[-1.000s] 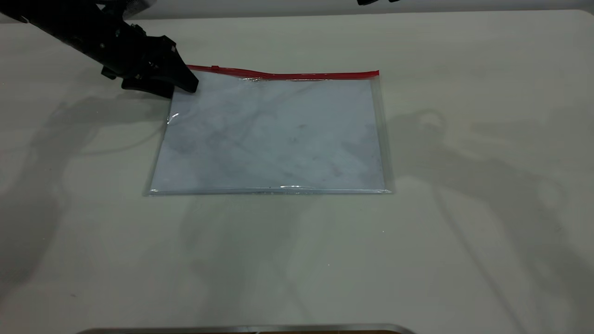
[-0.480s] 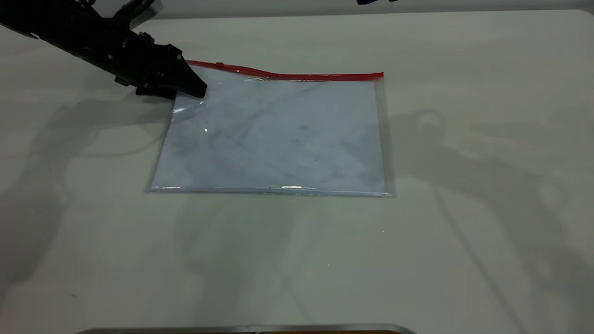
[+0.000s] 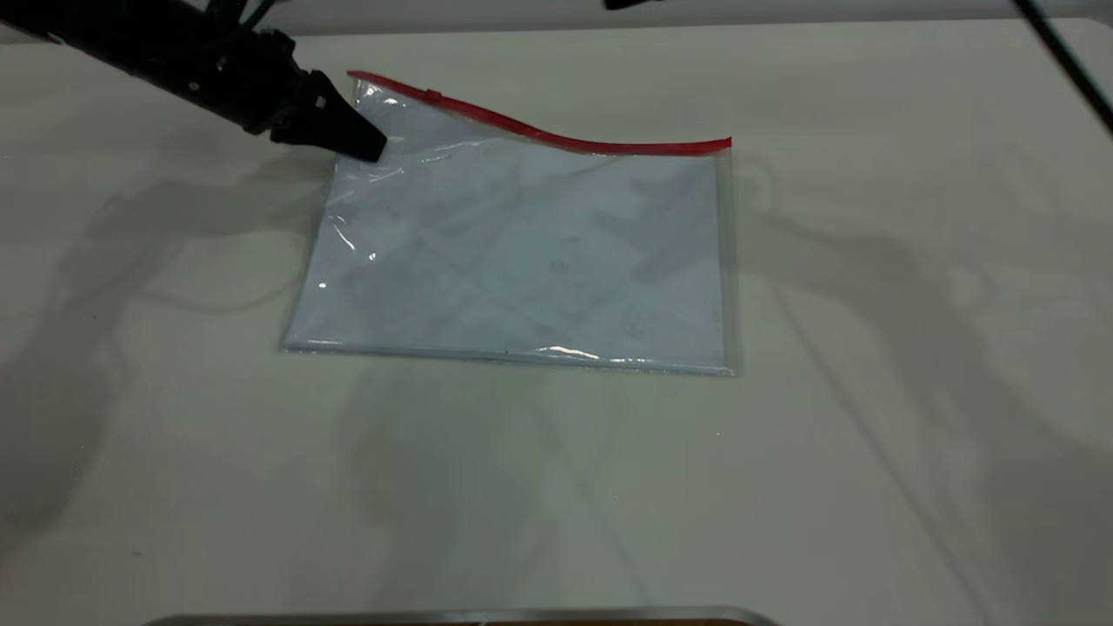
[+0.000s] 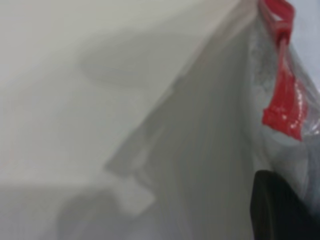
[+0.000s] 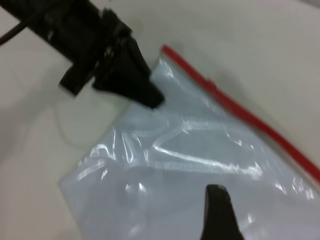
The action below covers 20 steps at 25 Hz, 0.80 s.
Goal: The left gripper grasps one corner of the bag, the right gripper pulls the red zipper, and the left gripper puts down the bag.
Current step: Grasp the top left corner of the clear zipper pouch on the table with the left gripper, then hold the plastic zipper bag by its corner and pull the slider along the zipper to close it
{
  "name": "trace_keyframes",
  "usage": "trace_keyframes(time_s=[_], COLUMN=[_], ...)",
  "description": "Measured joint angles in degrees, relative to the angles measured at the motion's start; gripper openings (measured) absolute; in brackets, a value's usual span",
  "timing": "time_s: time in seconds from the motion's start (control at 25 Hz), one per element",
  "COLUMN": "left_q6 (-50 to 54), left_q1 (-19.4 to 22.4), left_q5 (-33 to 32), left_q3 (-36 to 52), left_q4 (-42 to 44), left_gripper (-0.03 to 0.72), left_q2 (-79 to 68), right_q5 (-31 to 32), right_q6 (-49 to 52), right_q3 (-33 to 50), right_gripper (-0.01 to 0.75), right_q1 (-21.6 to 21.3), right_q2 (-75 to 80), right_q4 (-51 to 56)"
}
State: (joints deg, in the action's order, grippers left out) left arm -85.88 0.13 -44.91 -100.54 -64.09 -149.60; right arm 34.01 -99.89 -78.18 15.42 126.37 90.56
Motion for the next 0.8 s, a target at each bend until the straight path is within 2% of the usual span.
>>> trace_keyframes(time_s=[0.2,0.36,0.56,0.8], left_q6=[-11.79,-16.17,-17.05,-18.85], left_q1=[0.00,0.00,0.00,0.00], left_q5=[-7.24,-13.71,-14.19,-13.25], left_q3=[-0.05,-0.16,-0.22,-0.22], left_q4=[0.53,3.24,5.83,6.07], left_gripper=[0.051,0.051,0.051,0.051], left_q2=[0.19,0.19,0.19,0.19], right_q5=[8.22,10.56,10.67,10.32], right_q6=[-2.78,-2.78,-2.26,-2.40], right_q3=[-11.72,-19.00,-23.73,-24.37], right_gripper=[0.528,0.528,0.527,0.526], right_q1=[0.72,2.55,4.99,6.58], right_q2=[11.69,18.30,22.22,24.92], right_q4=[3.58,3.77,3.89,6.11])
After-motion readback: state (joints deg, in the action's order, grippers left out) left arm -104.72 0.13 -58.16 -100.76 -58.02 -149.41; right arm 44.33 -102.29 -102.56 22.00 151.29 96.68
